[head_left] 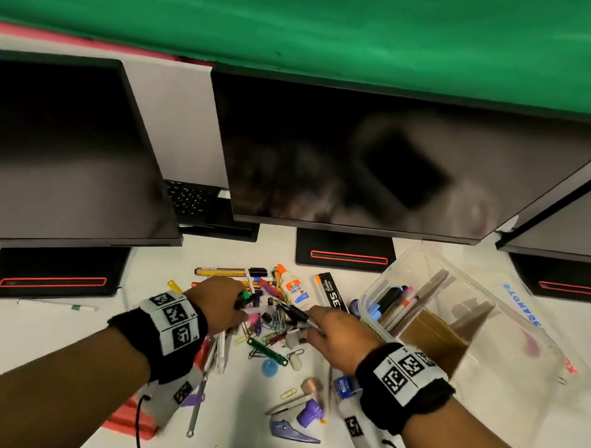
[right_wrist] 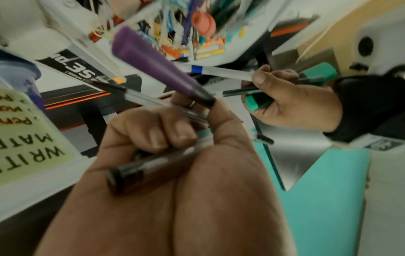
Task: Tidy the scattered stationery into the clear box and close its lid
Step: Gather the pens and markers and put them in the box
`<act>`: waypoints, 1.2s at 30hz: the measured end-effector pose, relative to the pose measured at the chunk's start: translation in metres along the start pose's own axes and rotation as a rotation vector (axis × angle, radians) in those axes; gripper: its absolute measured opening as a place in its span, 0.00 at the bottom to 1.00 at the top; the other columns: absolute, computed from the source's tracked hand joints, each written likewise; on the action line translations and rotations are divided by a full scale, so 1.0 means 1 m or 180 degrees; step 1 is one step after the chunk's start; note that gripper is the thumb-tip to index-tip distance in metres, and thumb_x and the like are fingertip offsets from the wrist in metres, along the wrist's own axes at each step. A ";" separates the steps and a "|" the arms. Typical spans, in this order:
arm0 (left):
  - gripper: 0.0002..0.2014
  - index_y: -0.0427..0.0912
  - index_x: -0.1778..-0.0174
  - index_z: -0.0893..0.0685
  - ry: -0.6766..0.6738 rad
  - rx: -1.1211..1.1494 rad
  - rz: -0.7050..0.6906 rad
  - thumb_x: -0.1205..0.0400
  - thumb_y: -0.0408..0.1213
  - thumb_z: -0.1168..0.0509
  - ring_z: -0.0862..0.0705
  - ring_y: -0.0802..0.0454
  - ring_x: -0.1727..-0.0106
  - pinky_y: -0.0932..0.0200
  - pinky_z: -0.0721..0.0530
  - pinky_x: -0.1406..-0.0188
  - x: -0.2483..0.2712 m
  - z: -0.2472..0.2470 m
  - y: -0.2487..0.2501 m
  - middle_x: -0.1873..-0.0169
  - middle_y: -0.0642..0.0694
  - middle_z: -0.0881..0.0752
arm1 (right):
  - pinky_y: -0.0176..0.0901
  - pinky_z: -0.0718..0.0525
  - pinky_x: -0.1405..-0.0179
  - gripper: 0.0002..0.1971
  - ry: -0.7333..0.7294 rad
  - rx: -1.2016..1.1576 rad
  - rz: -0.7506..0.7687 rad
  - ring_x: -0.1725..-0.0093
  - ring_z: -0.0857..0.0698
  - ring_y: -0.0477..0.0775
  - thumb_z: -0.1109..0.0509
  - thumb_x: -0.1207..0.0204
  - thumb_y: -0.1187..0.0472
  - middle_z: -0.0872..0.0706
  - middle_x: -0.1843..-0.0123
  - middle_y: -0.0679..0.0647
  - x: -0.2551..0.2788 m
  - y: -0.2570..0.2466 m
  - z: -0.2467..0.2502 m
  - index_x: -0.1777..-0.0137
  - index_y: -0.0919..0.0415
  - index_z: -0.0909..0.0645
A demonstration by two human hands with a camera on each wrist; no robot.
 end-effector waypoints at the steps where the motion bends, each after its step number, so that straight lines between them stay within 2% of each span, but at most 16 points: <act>1: 0.11 0.43 0.54 0.22 0.0084 0.0140 0.0025 0.20 0.48 0.35 0.22 0.49 0.55 0.60 0.27 0.56 -0.001 0.010 0.003 0.56 0.45 0.19 | 0.43 0.22 0.55 0.10 0.0144 -0.0325 -0.0094 0.54 0.18 0.54 0.42 0.17 0.56 0.17 0.51 0.58 0.001 0.005 0.006 0.43 0.60 0.25; 3: 0.10 0.42 0.56 0.22 0.0292 0.0411 0.0038 0.20 0.46 0.35 0.24 0.49 0.57 0.60 0.29 0.58 -0.004 0.029 0.015 0.60 0.47 0.21 | 0.39 0.19 0.62 0.05 0.0480 -0.1336 -0.0281 0.64 0.16 0.45 0.41 0.16 0.58 0.15 0.59 0.54 0.005 0.018 0.019 0.51 0.57 0.25; 6: 0.10 0.41 0.61 0.22 0.0465 0.1171 0.0030 0.20 0.44 0.34 0.20 0.51 0.68 0.60 0.26 0.68 -0.011 0.048 0.038 0.69 0.49 0.19 | 0.28 0.19 0.70 0.09 0.0971 -0.2722 -0.0634 0.76 0.17 0.35 0.44 0.15 0.62 0.14 0.66 0.52 0.018 0.044 0.041 0.57 0.55 0.28; 8: 0.09 0.38 0.56 0.21 0.0419 0.1761 0.0002 0.19 0.41 0.35 0.19 0.53 0.72 0.59 0.19 0.68 -0.017 0.049 0.057 0.68 0.47 0.15 | 0.32 0.19 0.70 0.09 0.1291 -0.3245 -0.0932 0.77 0.16 0.41 0.45 0.15 0.61 0.13 0.67 0.54 0.028 0.067 0.052 0.55 0.60 0.27; 11: 0.05 0.40 0.55 0.24 0.0205 0.2126 -0.0074 0.18 0.37 0.37 0.19 0.54 0.73 0.61 0.17 0.72 -0.022 0.040 0.085 0.66 0.44 0.15 | 0.45 0.19 0.61 0.11 0.1750 -0.3847 -0.1465 0.70 0.17 0.54 0.45 0.15 0.62 0.16 0.70 0.58 0.041 0.106 0.058 0.53 0.67 0.25; 13: 0.03 0.41 0.53 0.25 0.0144 0.2167 -0.0111 0.17 0.36 0.37 0.18 0.54 0.72 0.63 0.19 0.73 -0.024 0.035 0.098 0.64 0.43 0.16 | 0.49 0.20 0.67 0.13 0.1840 -0.4440 -0.1827 0.72 0.22 0.57 0.46 0.15 0.63 0.21 0.72 0.60 0.045 0.121 0.051 0.59 0.67 0.25; 15: 0.05 0.40 0.48 0.23 0.0112 0.2189 -0.0116 0.18 0.36 0.37 0.18 0.53 0.69 0.62 0.19 0.72 -0.027 0.031 0.109 0.61 0.42 0.16 | 0.44 0.22 0.75 0.17 0.1745 -0.4705 -0.2158 0.74 0.26 0.57 0.48 0.15 0.64 0.26 0.75 0.59 0.045 0.130 0.043 0.65 0.67 0.26; 18: 0.08 0.39 0.44 0.22 0.0062 0.2144 -0.0119 0.18 0.36 0.36 0.16 0.52 0.66 0.59 0.15 0.67 -0.031 0.026 0.124 0.61 0.43 0.16 | 0.41 0.18 0.81 0.15 0.1742 -0.4547 -0.2460 0.74 0.24 0.59 0.46 0.16 0.67 0.26 0.72 0.62 0.039 0.143 0.039 0.64 0.70 0.26; 19: 0.08 0.40 0.45 0.21 0.0058 0.2090 -0.0137 0.18 0.36 0.36 0.15 0.51 0.64 0.57 0.13 0.64 -0.033 0.026 0.129 0.62 0.44 0.15 | 0.45 0.15 0.76 0.13 0.1772 -0.4368 -0.2472 0.72 0.22 0.62 0.44 0.18 0.66 0.24 0.71 0.64 0.034 0.147 0.041 0.63 0.71 0.25; 21: 0.07 0.43 0.46 0.21 0.0043 0.1950 -0.0189 0.19 0.37 0.36 0.13 0.50 0.62 0.53 0.10 0.57 -0.036 0.026 0.139 0.63 0.45 0.14 | 0.59 0.13 0.53 0.12 0.1774 -0.3835 -0.2426 0.61 0.15 0.68 0.36 0.23 0.62 0.18 0.63 0.67 0.028 0.152 0.049 0.56 0.74 0.21; 23: 0.06 0.45 0.47 0.22 0.0014 0.1880 -0.0244 0.18 0.37 0.36 0.13 0.51 0.62 0.56 0.11 0.59 -0.039 0.027 0.151 0.63 0.46 0.14 | 0.61 0.17 0.39 0.14 0.1675 -0.3449 -0.2392 0.49 0.15 0.67 0.32 0.25 0.61 0.14 0.53 0.66 0.028 0.152 0.052 0.49 0.73 0.19; 28: 0.07 0.39 0.47 0.20 -0.0085 0.1698 -0.0407 0.20 0.33 0.37 0.12 0.47 0.67 0.57 0.11 0.63 -0.052 0.019 0.183 0.64 0.43 0.12 | 0.58 0.16 0.41 0.10 0.1718 -0.2793 -0.1873 0.50 0.13 0.65 0.34 0.24 0.63 0.11 0.55 0.65 0.052 0.152 0.064 0.55 0.69 0.13; 31: 0.08 0.36 0.47 0.19 -0.0217 0.1559 -0.0459 0.21 0.30 0.38 0.17 0.51 0.75 0.63 0.15 0.73 -0.060 0.005 0.202 0.67 0.42 0.14 | 0.47 0.16 0.43 0.09 0.1611 -0.1923 -0.1518 0.48 0.12 0.57 0.32 0.25 0.61 0.10 0.50 0.57 0.076 0.151 0.065 0.49 0.60 0.12; 33: 0.09 0.35 0.48 0.18 -0.0265 0.1431 -0.0478 0.23 0.30 0.38 0.12 0.44 0.69 0.56 0.10 0.65 -0.067 -0.004 0.214 0.64 0.40 0.12 | 0.44 0.21 0.39 0.12 0.1104 -0.0895 -0.1068 0.45 0.15 0.54 0.33 0.27 0.55 0.10 0.47 0.53 0.082 0.137 0.055 0.47 0.56 0.12; 34: 0.11 0.35 0.47 0.17 -0.0249 0.1305 -0.0474 0.23 0.31 0.37 0.10 0.40 0.63 0.51 0.09 0.58 -0.071 -0.007 0.218 0.61 0.38 0.11 | 0.44 0.28 0.32 0.15 0.0808 -0.0481 -0.0899 0.42 0.18 0.52 0.35 0.27 0.50 0.11 0.46 0.50 0.085 0.129 0.045 0.46 0.54 0.12; 36: 0.14 0.36 0.43 0.18 -0.0118 0.0950 -0.0489 0.24 0.33 0.36 0.11 0.38 0.52 0.48 0.11 0.50 -0.080 -0.009 0.228 0.52 0.37 0.11 | 0.46 0.49 0.19 0.28 0.0502 0.0070 -0.0806 0.35 0.23 0.49 0.45 0.32 0.39 0.13 0.44 0.46 0.089 0.125 0.025 0.43 0.51 0.14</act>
Point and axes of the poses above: each hand's wrist, its own x-axis away from the middle knuckle, its own z-axis out of the back of the hand, y = z × x, the point moved 9 cm from there along -x, towards the middle knuckle
